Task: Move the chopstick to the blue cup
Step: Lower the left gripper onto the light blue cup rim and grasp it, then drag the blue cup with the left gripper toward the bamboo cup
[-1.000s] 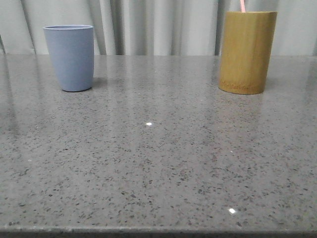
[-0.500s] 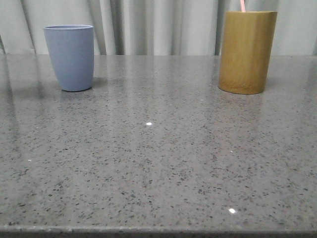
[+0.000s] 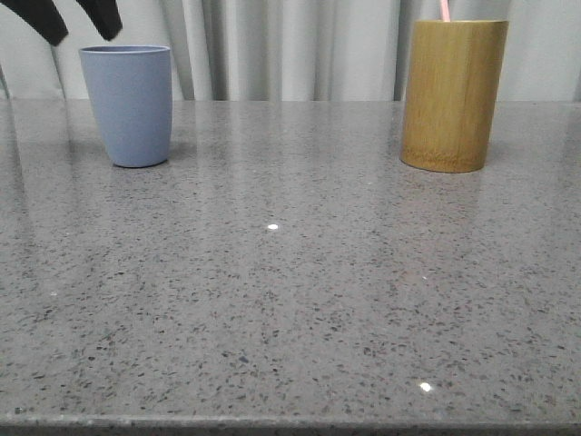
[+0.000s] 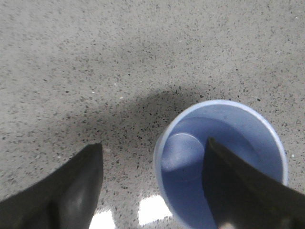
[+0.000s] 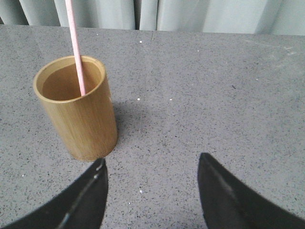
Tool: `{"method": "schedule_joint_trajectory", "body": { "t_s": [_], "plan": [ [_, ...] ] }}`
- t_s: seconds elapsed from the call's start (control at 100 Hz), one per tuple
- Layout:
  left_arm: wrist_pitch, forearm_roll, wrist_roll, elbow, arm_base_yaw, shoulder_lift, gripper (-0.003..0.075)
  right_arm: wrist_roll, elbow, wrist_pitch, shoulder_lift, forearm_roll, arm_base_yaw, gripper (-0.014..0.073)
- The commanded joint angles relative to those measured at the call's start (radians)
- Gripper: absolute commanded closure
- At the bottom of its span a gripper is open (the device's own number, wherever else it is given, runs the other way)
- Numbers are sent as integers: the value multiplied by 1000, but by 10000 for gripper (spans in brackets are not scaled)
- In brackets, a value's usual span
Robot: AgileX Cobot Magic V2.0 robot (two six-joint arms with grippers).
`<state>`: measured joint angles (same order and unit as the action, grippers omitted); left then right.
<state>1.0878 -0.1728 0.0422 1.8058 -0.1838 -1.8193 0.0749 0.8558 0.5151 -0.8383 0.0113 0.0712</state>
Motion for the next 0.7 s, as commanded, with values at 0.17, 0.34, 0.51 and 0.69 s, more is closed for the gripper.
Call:
{"method": "schedule_joint_trajectory", "body": {
  "t_s": [0.17,0.34,0.51,0.69],
  "plan": [
    [6,-27,1,46,-8,-30,281,-7,36,-66,2,-11,1,160],
    [17,-27,-1,46,-8,-47,361,-7,34,-66,2,-11,1,160],
    [14,-27,-1,47,-8,-47,625,-7,35,-65,2,-11,1,160],
    [16,-37,-1,47,-8,-47,739,-7,35,-65,2,-11,1,160]
  ]
}}
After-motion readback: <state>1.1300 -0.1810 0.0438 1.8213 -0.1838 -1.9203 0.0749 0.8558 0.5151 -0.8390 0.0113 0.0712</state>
